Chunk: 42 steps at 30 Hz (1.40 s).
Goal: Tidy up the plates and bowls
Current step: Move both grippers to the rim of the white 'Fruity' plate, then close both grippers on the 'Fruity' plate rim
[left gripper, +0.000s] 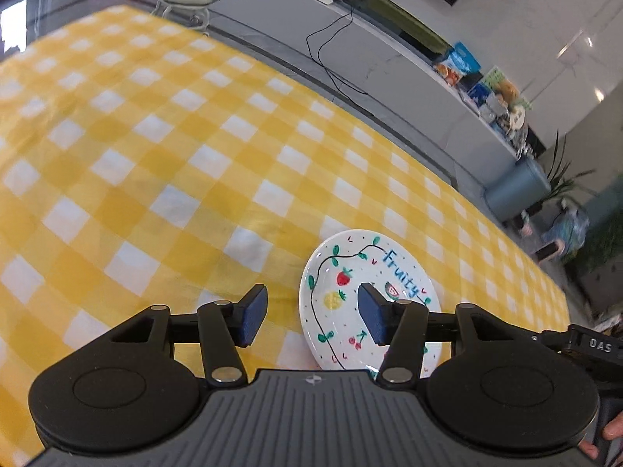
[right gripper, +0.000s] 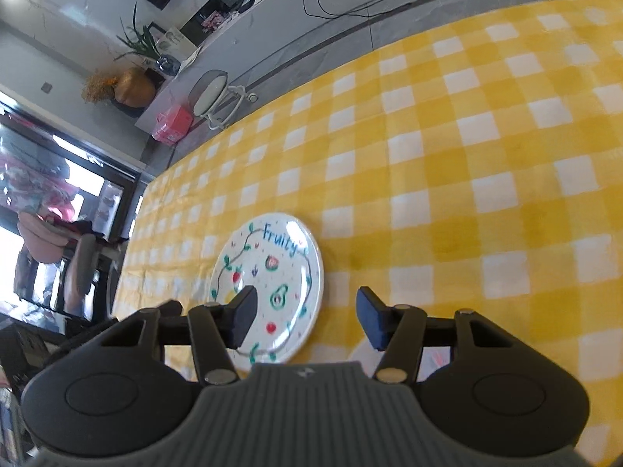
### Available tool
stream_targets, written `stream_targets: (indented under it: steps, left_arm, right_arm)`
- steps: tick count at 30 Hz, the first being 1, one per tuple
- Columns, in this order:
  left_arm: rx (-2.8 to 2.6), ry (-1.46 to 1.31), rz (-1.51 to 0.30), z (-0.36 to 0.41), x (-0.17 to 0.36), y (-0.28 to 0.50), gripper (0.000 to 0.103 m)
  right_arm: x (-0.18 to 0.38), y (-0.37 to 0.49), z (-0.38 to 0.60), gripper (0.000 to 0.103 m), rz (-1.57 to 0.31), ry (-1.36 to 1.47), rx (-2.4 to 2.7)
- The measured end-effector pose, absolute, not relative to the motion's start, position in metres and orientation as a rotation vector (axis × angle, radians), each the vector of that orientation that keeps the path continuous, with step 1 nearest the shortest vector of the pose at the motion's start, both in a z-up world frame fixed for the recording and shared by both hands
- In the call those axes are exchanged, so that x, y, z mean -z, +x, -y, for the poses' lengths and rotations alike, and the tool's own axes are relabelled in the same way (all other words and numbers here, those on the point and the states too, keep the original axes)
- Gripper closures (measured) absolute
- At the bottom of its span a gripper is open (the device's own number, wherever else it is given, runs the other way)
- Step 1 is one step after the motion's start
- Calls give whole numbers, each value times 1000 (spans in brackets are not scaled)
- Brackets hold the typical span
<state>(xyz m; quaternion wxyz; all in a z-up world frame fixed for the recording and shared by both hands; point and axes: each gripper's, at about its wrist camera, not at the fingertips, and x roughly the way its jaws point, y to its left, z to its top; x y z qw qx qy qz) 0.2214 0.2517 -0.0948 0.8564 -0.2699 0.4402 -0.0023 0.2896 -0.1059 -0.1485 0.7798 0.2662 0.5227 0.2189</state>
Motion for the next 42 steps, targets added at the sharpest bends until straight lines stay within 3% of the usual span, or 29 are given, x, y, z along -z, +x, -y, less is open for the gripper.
stream_targets:
  steps: [11, 20, 24, 25, 26, 35, 40, 42]
  left_arm:
    - [10, -661, -849, -260, 125, 217, 43]
    - [37, -716, -808, -267, 133, 213, 49]
    - [36, -724, -804, -269, 134, 213, 54]
    - [36, -727, -803, -269, 135, 212, 54]
    - [36, -734, -803, -270, 135, 212, 54]
    - [40, -791, -816, -276, 138, 212, 55]
    - [63, -787, -833, -273, 140, 214, 70]
    - [75, -775, -834, -270, 140, 214, 70]
  right_arm:
    - [171, 303, 109, 41, -1069, 570, -454]
    - [185, 313, 105, 51, -1087, 591, -538]
    - [189, 310, 94, 64, -1084, 577, -568]
    - [190, 310, 92, 73, -1092, 575, -580]
    - [191, 309, 89, 77, -1098, 572, -591]
    - [189, 307, 79, 77, -1118, 535, -593]
    - [190, 310, 73, 77, -1121, 536, -583]
    - [190, 310, 74, 77, -1120, 535, -582]
